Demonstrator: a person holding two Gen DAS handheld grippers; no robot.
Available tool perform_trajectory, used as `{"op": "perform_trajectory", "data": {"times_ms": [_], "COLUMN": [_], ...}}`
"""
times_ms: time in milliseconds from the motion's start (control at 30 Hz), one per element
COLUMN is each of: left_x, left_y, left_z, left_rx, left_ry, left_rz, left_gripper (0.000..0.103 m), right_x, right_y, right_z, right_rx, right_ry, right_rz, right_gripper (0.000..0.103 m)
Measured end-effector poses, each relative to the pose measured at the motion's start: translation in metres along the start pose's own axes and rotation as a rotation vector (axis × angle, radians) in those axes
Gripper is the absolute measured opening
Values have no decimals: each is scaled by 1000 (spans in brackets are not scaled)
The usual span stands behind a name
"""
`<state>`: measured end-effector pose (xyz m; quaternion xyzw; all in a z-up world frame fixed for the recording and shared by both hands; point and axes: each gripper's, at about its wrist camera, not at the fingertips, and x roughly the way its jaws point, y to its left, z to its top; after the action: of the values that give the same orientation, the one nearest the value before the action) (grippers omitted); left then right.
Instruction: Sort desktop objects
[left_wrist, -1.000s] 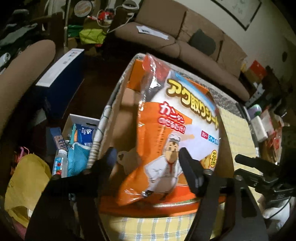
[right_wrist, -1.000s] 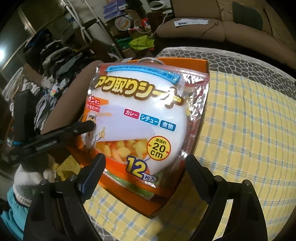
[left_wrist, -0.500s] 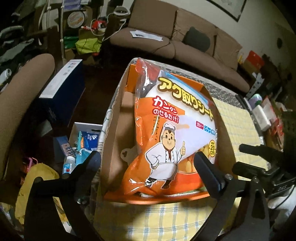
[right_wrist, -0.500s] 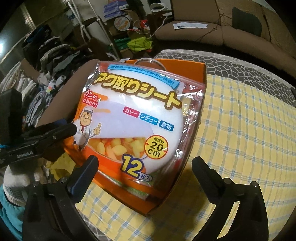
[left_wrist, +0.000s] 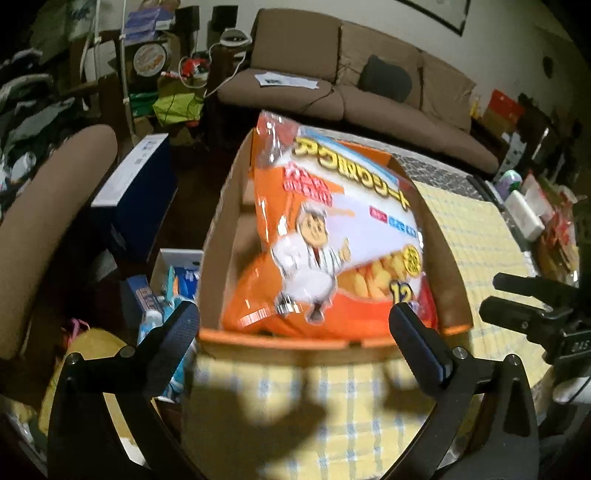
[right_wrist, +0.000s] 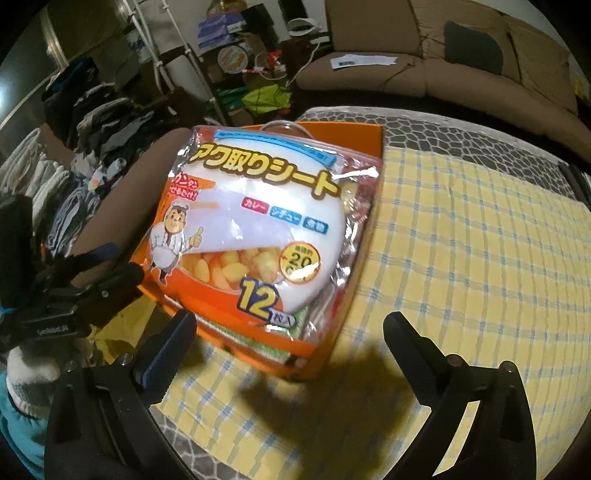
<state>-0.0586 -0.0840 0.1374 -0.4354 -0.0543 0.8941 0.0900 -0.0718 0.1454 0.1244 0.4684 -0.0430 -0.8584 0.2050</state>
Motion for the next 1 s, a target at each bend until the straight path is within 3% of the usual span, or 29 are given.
{"op": "perform_trajectory", "data": {"times_ms": [200,467,800,1000], "left_x": [2,3,38,59], "left_y": [-16,-36,-71,-87], "left_z": [-31,-54,-73,-83], "left_rx": [8,7,8,19], "left_ry": [48,46,87,84], "left_rz": [-18,-40,-37,13], "left_gripper": [103,103,103,103], "right_x": [-10,-24,-12,0], "right_y": [2,-15,-60,-84], "right_z": [-18,-42,-71,-87], "right_rx": [40,100,156,182], "right_ry": [-29,-77,-33,9], "right_rz": [-20,-91,-222,-272], "right_gripper": [102,102,102,102]}}
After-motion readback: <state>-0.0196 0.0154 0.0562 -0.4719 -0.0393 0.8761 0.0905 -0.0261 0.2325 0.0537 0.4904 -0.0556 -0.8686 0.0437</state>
